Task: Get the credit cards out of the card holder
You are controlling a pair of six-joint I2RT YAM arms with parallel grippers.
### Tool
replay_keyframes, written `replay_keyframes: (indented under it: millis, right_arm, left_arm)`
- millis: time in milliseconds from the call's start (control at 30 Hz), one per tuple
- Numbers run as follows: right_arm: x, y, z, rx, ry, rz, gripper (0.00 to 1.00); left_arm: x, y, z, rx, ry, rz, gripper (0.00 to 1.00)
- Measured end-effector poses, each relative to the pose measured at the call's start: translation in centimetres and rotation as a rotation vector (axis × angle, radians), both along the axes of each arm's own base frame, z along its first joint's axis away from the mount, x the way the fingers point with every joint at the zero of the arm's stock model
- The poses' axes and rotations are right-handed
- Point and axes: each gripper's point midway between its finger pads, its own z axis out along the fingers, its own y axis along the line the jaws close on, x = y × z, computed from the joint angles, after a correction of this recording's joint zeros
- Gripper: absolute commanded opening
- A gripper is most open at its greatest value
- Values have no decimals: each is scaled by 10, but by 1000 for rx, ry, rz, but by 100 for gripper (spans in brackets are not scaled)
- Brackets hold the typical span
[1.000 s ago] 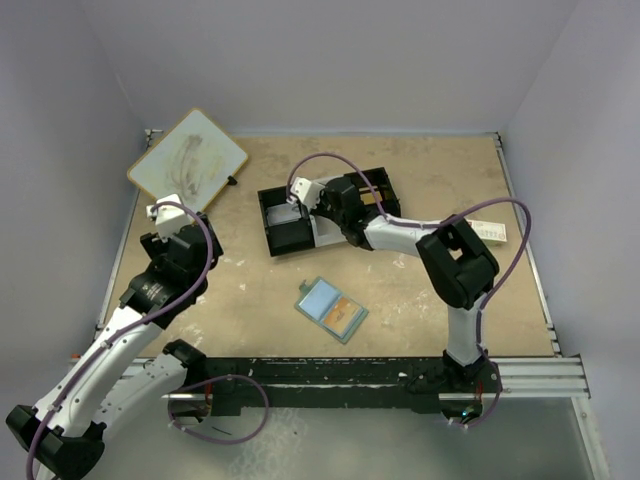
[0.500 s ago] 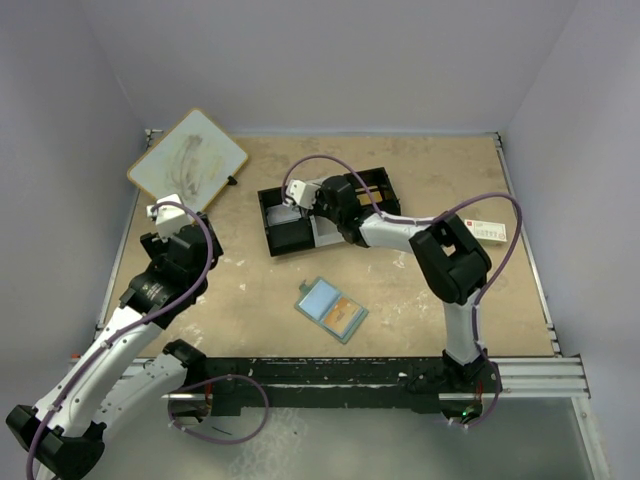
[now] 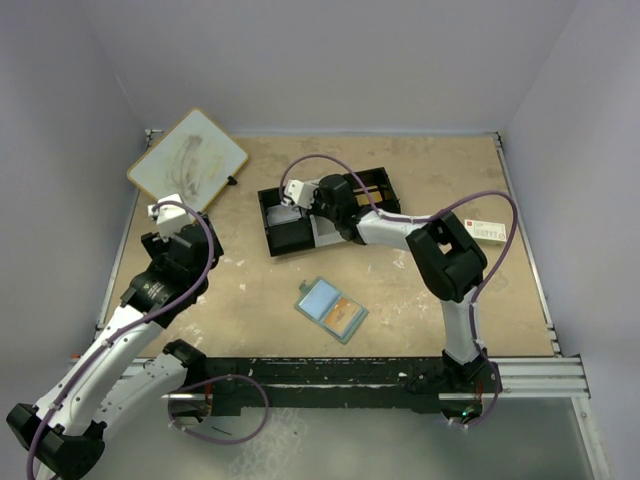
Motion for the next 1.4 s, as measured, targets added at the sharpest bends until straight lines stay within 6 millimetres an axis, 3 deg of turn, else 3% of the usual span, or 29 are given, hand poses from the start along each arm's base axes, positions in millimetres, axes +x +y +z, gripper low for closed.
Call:
replay_keyframes:
  millis: [300, 600, 1400]
  right_arm:
    - [5, 3, 7, 4, -11, -2, 10]
    - [5, 4, -11, -20, 22, 1, 15]
    - [-3, 19, -14, 41, 64, 68, 26]
  left_arm:
    - [0, 0, -1, 3, 6, 0, 79]
    - [1, 0, -2, 5, 9, 0, 79]
    - [2, -2, -5, 9, 21, -3, 79]
